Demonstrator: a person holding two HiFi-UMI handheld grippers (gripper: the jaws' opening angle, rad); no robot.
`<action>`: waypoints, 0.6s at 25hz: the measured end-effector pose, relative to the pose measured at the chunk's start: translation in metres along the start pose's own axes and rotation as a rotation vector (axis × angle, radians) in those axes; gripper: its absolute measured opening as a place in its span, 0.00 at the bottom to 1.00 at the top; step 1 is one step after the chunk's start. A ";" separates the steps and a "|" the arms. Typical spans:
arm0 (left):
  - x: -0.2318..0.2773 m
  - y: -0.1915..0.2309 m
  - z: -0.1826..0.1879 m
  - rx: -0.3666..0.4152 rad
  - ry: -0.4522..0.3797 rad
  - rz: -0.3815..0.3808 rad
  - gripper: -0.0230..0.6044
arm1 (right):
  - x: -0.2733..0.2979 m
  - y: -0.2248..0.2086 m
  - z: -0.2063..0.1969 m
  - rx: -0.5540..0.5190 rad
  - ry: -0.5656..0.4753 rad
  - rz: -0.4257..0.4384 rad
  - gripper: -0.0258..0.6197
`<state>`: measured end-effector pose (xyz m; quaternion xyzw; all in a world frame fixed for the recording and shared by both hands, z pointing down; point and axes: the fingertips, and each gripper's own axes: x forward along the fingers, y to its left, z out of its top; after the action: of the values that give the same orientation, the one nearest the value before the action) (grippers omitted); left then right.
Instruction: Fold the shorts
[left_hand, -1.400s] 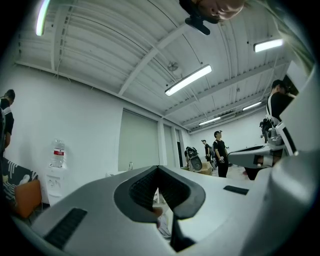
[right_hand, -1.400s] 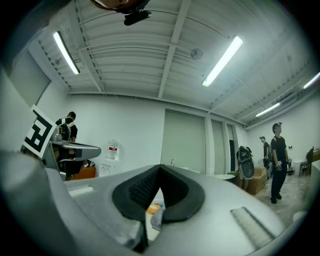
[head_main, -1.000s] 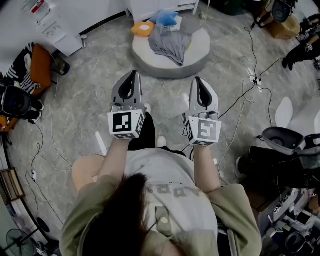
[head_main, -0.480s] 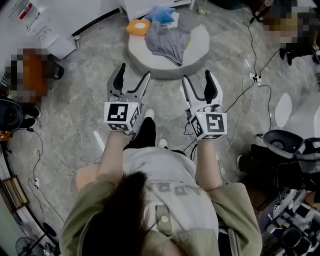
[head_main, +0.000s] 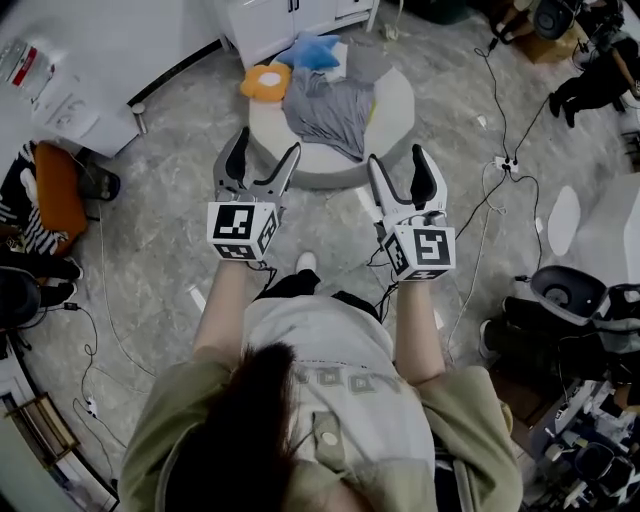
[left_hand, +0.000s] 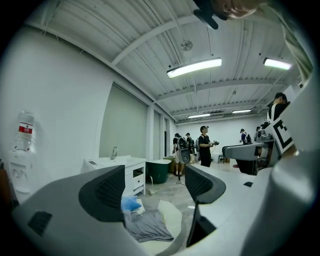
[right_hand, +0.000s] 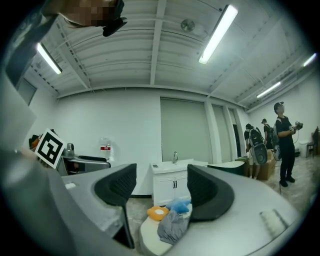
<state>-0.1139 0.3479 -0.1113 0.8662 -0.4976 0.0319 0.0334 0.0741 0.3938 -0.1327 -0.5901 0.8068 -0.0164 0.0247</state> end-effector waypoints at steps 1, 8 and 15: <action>0.007 0.008 0.002 -0.010 0.000 -0.007 0.61 | 0.009 -0.001 0.001 -0.003 0.002 -0.008 0.52; 0.044 0.044 -0.024 -0.075 0.053 -0.005 0.66 | 0.049 -0.021 -0.016 -0.012 0.061 -0.047 0.52; 0.087 0.050 -0.065 -0.100 0.161 0.012 0.69 | 0.077 -0.071 -0.050 0.011 0.134 -0.057 0.52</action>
<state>-0.1143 0.2536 -0.0377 0.8551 -0.4993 0.0769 0.1163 0.1154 0.2987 -0.0804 -0.6104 0.7893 -0.0610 -0.0265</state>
